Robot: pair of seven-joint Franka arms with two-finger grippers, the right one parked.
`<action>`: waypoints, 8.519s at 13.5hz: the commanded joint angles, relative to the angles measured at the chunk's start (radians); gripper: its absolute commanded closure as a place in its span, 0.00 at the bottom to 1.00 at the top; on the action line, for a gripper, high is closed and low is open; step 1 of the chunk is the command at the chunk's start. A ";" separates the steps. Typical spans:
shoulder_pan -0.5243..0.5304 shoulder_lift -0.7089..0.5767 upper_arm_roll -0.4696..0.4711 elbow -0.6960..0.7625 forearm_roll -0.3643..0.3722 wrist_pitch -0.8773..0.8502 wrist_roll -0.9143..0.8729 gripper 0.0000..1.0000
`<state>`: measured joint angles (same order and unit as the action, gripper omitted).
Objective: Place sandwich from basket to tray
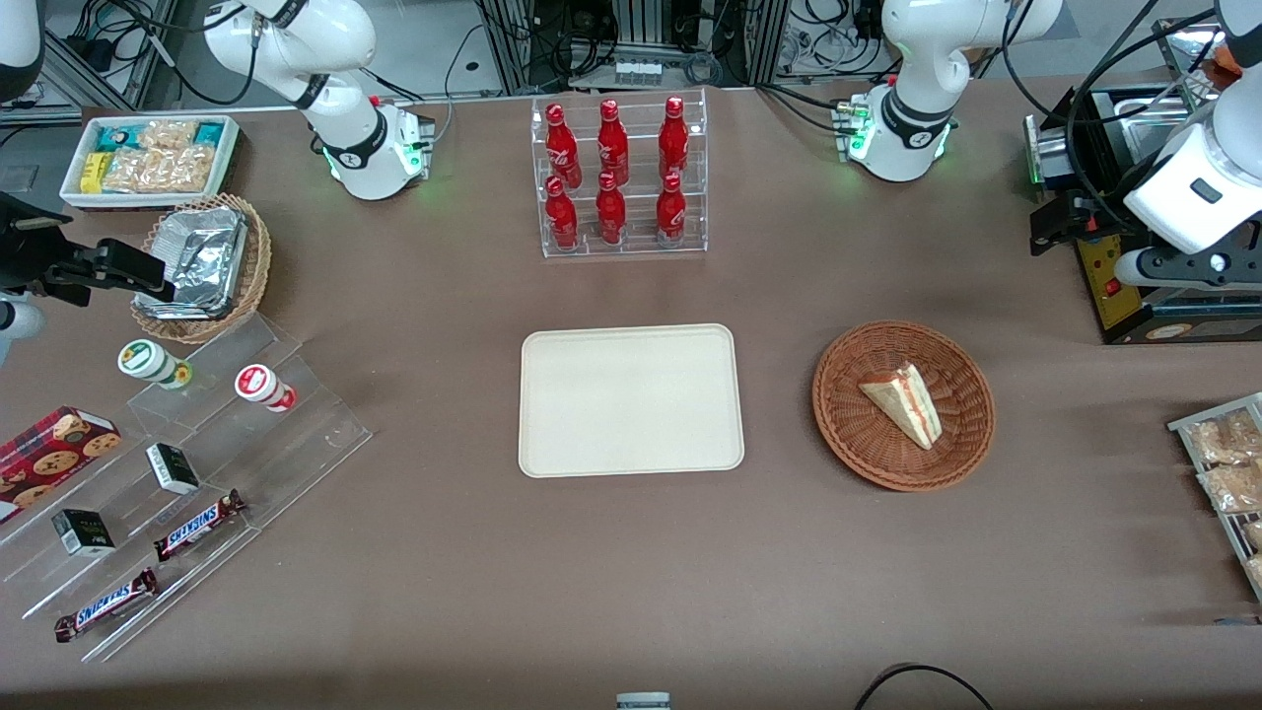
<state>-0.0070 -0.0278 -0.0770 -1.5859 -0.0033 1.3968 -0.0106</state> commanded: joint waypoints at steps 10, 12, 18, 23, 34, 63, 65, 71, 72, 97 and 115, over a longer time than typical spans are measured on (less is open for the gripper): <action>-0.011 -0.003 -0.010 -0.380 -0.050 0.336 0.009 0.00; -0.011 0.000 -0.010 -0.466 -0.047 0.456 -0.002 0.00; -0.011 0.037 -0.010 -0.611 -0.047 0.726 -0.185 0.00; -0.040 0.089 -0.012 -0.634 -0.044 0.870 -0.528 0.00; -0.090 0.218 -0.010 -0.628 -0.035 0.992 -0.954 0.00; -0.526 0.434 -0.018 -0.174 0.046 0.584 -0.999 1.00; -0.586 0.523 -0.018 -0.067 0.046 0.585 -0.976 1.00; -0.671 0.770 -0.056 0.252 0.013 0.588 -0.937 1.00; -0.672 0.802 -0.064 0.292 0.013 0.588 -0.940 1.00; -0.680 0.879 -0.106 0.389 0.017 0.558 -0.999 0.00; -0.501 0.564 -0.098 0.250 0.016 0.309 -0.784 0.00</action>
<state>-0.5622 0.6496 -0.1699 -1.2050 0.0178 1.7123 -0.8680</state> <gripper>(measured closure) 0.000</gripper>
